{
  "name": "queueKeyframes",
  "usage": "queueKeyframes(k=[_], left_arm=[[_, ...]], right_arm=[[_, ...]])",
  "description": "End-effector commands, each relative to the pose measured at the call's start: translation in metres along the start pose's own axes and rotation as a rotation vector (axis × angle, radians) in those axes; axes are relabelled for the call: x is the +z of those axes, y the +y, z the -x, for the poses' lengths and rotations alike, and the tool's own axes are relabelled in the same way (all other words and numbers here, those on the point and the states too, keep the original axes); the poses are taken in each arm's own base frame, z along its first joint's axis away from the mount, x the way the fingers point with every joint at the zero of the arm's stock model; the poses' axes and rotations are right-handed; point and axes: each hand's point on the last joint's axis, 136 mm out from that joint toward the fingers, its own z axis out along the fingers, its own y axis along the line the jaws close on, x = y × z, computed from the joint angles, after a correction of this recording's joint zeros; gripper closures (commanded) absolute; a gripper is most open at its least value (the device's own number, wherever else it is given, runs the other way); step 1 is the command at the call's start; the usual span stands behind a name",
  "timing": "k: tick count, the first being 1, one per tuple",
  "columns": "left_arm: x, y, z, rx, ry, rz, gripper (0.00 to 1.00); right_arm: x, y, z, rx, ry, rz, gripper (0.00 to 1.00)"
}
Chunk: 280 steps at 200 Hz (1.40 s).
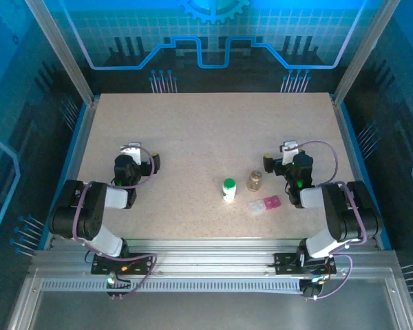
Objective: Sort the pills into containers
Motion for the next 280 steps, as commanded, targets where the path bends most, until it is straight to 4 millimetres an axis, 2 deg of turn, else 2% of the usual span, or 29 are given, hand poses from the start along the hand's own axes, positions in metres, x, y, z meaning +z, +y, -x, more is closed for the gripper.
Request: queueKeyframes(k=[1,100,119,136,154,236,257,280], left_arm=[[-0.001,-0.002,0.017,0.013,-0.052,0.001,0.01],[-0.001,-0.002,0.017,0.007,-0.048,-0.009,0.01],[-0.001,-0.002,0.016,0.006,-0.047,-0.009,0.01],[-0.003,0.010,0.016,-0.035,-0.056,0.028,0.01],[-0.004,0.012,0.016,-0.052,-0.062,0.019,0.01],[-0.003,0.007,0.017,-0.013,-0.060,0.033,0.01],[-0.011,0.003,0.030,0.017,-0.079,0.064,0.01],[-0.032,0.012,0.060,0.029,-0.096,0.212,0.01]], right_arm=[[0.001,0.000,0.012,-0.006,-0.032,0.007,0.00],[0.000,0.001,0.012,-0.015,-0.038,-0.003,0.00],[0.001,-0.005,0.011,0.008,-0.027,-0.017,0.00],[0.001,-0.007,0.011,0.021,-0.029,-0.019,0.00],[0.001,-0.007,0.011,0.023,-0.029,-0.018,0.00],[0.001,-0.008,0.011,0.024,-0.029,-0.015,0.00],[-0.001,-0.011,0.012,0.033,-0.035,-0.035,0.00],[-0.016,-0.034,0.021,0.075,-0.046,-0.179,0.00]])
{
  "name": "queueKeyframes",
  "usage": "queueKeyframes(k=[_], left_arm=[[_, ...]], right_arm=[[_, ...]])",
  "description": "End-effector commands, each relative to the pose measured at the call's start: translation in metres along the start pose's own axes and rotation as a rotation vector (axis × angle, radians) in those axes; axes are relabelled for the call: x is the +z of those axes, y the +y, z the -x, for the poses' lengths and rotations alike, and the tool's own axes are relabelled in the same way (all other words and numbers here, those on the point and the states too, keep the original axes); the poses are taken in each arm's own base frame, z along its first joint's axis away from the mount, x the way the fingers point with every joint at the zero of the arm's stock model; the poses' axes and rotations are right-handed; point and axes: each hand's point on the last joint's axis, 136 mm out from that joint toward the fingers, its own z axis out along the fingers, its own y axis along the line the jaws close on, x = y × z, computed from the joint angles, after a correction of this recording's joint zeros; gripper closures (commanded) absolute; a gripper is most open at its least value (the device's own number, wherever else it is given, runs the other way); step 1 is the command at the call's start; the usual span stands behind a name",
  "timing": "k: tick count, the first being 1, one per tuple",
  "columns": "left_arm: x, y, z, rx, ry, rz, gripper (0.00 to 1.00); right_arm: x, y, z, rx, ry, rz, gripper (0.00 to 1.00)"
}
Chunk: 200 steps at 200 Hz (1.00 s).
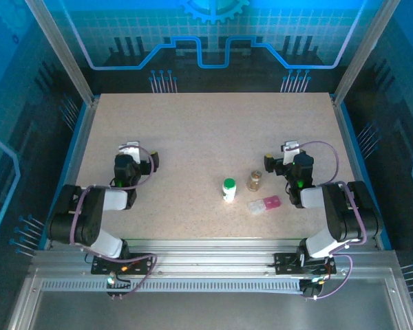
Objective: Sort the pills into containers
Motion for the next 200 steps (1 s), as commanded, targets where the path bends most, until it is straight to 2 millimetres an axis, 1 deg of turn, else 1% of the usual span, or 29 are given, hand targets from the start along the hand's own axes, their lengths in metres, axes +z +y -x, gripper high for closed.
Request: queueKeyframes(k=[1,6,17,29,36,37,42,46,48,52,66,76,95,113,124,130,140,152,162,175,186,192,200], left_arm=[[-0.019,0.012,0.044,0.024,-0.067,0.155,0.01],[-0.026,0.018,0.054,-0.007,-0.085,0.200,0.01],[-0.040,0.023,0.071,-0.108,-0.103,0.238,0.01],[-0.055,0.030,0.083,-0.245,-0.100,0.274,0.01],[-0.063,0.033,0.085,-0.317,-0.085,0.289,0.01],[-0.064,0.033,0.087,-0.326,-0.086,0.287,0.01],[-0.069,0.035,0.088,-0.365,-0.074,0.292,0.01],[-0.072,0.034,0.089,-0.393,-0.063,0.286,0.01],[-0.074,0.033,0.090,-0.405,-0.059,0.284,0.01],[-0.077,0.031,0.090,-0.425,-0.045,0.273,0.01],[-0.089,0.024,0.095,-0.475,0.000,0.230,0.01],[-0.098,0.017,0.096,-0.505,0.045,0.194,0.01],[-0.119,-0.002,0.103,-0.525,0.124,0.081,0.01],[-0.141,-0.026,0.115,-0.562,0.164,-0.070,0.01],[-0.155,-0.041,0.125,-0.554,0.171,-0.168,0.01],[-0.164,-0.045,0.131,-0.536,0.169,-0.200,0.01],[-0.177,-0.047,0.141,-0.493,0.158,-0.229,0.01],[-0.191,-0.045,0.149,-0.416,0.140,-0.236,0.01],[-0.200,-0.040,0.153,-0.362,0.120,-0.219,0.01],[-0.206,-0.035,0.153,-0.307,0.099,-0.199,0.01],[-0.208,-0.030,0.150,-0.288,0.083,-0.175,0.01],[-0.207,-0.031,0.147,-0.285,0.076,-0.178,0.01],[-0.205,-0.033,0.144,-0.282,0.069,-0.195,0.01]], right_arm=[[-0.014,-0.027,0.021,0.054,-0.048,-0.152,0.00],[-0.019,-0.033,0.023,0.066,-0.047,-0.190,0.00],[-0.032,-0.046,0.029,0.108,-0.040,-0.269,0.00],[-0.050,-0.060,0.030,0.191,0.021,-0.362,0.00],[-0.061,-0.066,0.032,0.242,0.061,-0.406,0.00],[-0.064,-0.067,0.028,0.244,0.082,-0.412,0.00],[-0.074,-0.069,0.025,0.279,0.131,-0.441,0.00],[-0.082,-0.071,0.023,0.303,0.166,-0.465,0.00],[-0.086,-0.072,0.026,0.317,0.170,-0.472,0.00],[-0.095,-0.074,0.025,0.344,0.198,-0.495,0.00],[-0.123,-0.072,0.016,0.426,0.291,-0.533,0.00],[-0.137,-0.069,0.011,0.481,0.338,-0.538,0.00],[-0.162,-0.058,-0.001,0.590,0.451,-0.535,0.00],[-0.184,-0.042,-0.009,0.664,0.546,-0.517,0.00],[-0.192,-0.031,-0.015,0.693,0.589,-0.496,0.00],[-0.197,-0.025,-0.020,0.711,0.612,-0.493,0.00],[-0.205,-0.017,-0.030,0.753,0.658,-0.503,0.00],[-0.211,-0.005,-0.040,0.805,0.711,-0.499,0.00],[-0.212,0.005,-0.043,0.834,0.734,-0.476,0.05],[-0.211,0.018,-0.046,0.871,0.750,-0.454,0.07],[-0.208,0.029,-0.048,0.899,0.760,-0.433,0.11],[-0.207,0.033,-0.049,0.909,0.767,-0.429,0.14],[-0.204,0.039,-0.049,0.920,0.778,-0.426,0.14]])
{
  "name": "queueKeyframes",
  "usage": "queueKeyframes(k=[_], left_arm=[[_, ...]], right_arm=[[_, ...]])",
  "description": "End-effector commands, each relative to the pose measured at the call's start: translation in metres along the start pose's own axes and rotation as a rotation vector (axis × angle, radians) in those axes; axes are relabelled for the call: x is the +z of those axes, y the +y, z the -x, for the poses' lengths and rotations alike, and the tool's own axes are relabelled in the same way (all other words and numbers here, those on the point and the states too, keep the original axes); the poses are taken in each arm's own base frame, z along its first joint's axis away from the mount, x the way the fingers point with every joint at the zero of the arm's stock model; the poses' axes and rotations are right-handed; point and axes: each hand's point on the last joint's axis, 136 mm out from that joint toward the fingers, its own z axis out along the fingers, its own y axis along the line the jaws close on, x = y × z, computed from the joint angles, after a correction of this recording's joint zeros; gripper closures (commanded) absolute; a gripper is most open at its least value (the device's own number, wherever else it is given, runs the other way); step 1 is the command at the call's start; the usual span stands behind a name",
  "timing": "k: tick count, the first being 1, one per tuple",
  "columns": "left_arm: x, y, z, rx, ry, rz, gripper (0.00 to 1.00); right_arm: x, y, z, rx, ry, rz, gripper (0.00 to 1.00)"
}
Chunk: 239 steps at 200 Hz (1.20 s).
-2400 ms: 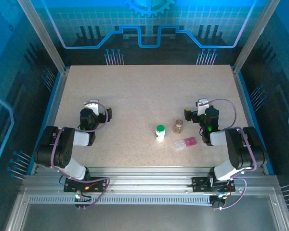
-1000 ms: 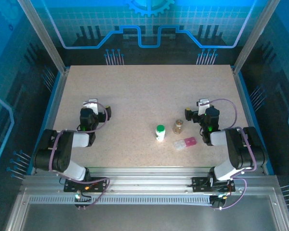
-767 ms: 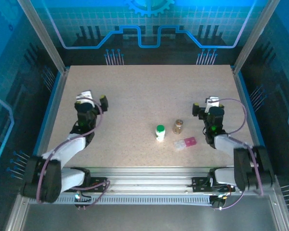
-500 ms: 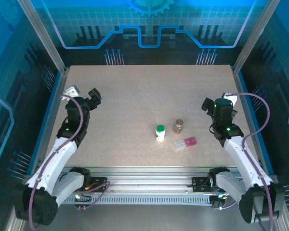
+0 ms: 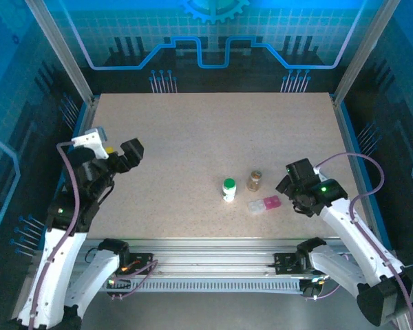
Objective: Sort the pills into containers
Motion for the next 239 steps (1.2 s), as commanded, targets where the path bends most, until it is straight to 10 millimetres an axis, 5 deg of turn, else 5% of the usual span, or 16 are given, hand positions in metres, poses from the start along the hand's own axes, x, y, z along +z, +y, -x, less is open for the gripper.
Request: queueKeyframes(k=[1,67,121,239], left_arm=[[0.000,0.010,-0.024,0.088,0.057,0.019,0.01],[0.002,0.014,-0.035,0.134,0.015,-0.001,0.01],[0.003,0.010,-0.039,0.149,0.020,-0.024,0.01],[0.004,0.009,-0.042,0.148,0.024,-0.036,0.01]], right_arm=[[0.004,0.002,-0.023,0.118,0.089,-0.025,0.14],[0.028,0.024,-0.037,0.186,0.173,-0.102,0.27],[0.055,0.037,-0.049,0.219,0.222,-0.122,0.27],[0.089,0.033,-0.076,0.244,0.269,-0.219,0.31]])
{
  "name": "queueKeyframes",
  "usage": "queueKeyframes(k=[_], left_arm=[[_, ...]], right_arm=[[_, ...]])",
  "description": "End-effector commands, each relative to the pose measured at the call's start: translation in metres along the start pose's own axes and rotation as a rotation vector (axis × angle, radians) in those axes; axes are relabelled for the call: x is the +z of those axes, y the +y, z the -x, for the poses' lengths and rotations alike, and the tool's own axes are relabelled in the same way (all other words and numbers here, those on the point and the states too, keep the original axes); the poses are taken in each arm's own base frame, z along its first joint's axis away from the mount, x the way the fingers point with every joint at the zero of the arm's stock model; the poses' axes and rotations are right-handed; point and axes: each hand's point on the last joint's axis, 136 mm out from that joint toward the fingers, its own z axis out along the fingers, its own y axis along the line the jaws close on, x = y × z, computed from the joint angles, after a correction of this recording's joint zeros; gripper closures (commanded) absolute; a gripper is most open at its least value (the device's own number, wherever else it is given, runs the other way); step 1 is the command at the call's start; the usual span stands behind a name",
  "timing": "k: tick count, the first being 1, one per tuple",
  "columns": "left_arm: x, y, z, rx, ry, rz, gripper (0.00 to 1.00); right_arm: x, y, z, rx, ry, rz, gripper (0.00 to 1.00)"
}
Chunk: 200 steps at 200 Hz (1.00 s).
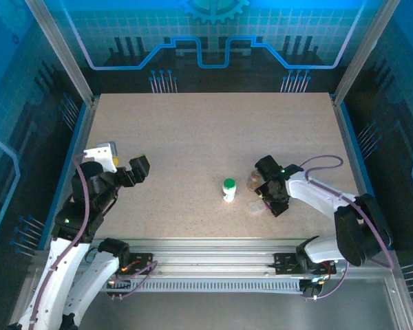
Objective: Sort the pills into containers
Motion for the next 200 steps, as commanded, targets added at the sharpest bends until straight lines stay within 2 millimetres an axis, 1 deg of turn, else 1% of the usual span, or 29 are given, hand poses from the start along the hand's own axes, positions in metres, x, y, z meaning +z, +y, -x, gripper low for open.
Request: queueKeyframes(k=[1,27,34,44,66,84,110,121,132,152,159,171,184,191,200], left_arm=[[-0.001,-0.004,0.004,0.025,-0.024,-0.020,0.01],[0.000,-0.004,0.003,0.026,-0.022,-0.023,0.01],[-0.001,-0.004,0.003,0.026,-0.022,-0.022,0.01],[-0.001,-0.005,0.003,0.026,-0.024,-0.024,0.01],[-0.001,-0.005,0.003,0.027,-0.024,-0.024,0.01],[-0.001,-0.006,0.002,0.028,-0.022,-0.029,0.01],[-0.001,-0.006,0.002,0.030,-0.022,-0.029,0.01],[-0.001,-0.006,0.002,0.030,-0.023,-0.032,0.01],[-0.002,-0.006,0.002,0.031,-0.024,-0.033,0.01],[-0.002,-0.007,0.001,0.033,-0.024,-0.034,0.01],[-0.002,-0.006,0.001,0.033,-0.024,-0.033,0.01],[-0.002,-0.006,0.002,0.033,-0.026,-0.032,0.01],[-0.002,-0.007,0.002,0.034,-0.024,-0.033,0.01],[-0.001,-0.007,0.002,0.033,-0.024,-0.034,0.01],[-0.001,-0.007,0.001,0.033,-0.022,-0.033,0.01]], right_arm=[[0.009,-0.006,-0.006,0.015,0.004,-0.039,0.31],[0.015,-0.007,-0.002,0.012,-0.017,-0.054,0.32],[0.017,-0.007,-0.001,0.004,-0.025,-0.059,0.36],[0.018,-0.009,0.002,-0.001,-0.043,-0.068,0.40],[0.019,-0.018,0.011,-0.002,-0.090,-0.098,0.41],[0.019,-0.020,0.018,-0.011,-0.120,-0.096,0.43],[0.009,-0.018,0.043,-0.076,-0.218,-0.079,0.44],[0.003,-0.018,0.055,-0.108,-0.270,-0.084,0.49],[-0.001,-0.019,0.067,-0.130,-0.305,-0.091,0.52],[-0.002,-0.015,0.082,-0.164,-0.305,-0.070,0.53],[-0.001,-0.014,0.084,-0.172,-0.289,-0.062,0.56],[0.002,-0.008,0.087,-0.193,-0.266,-0.034,0.57],[0.003,0.010,0.092,-0.280,-0.261,0.021,0.54],[0.000,0.012,0.096,-0.299,-0.266,0.003,0.51],[-0.005,0.011,0.100,-0.311,-0.270,-0.044,0.49]])
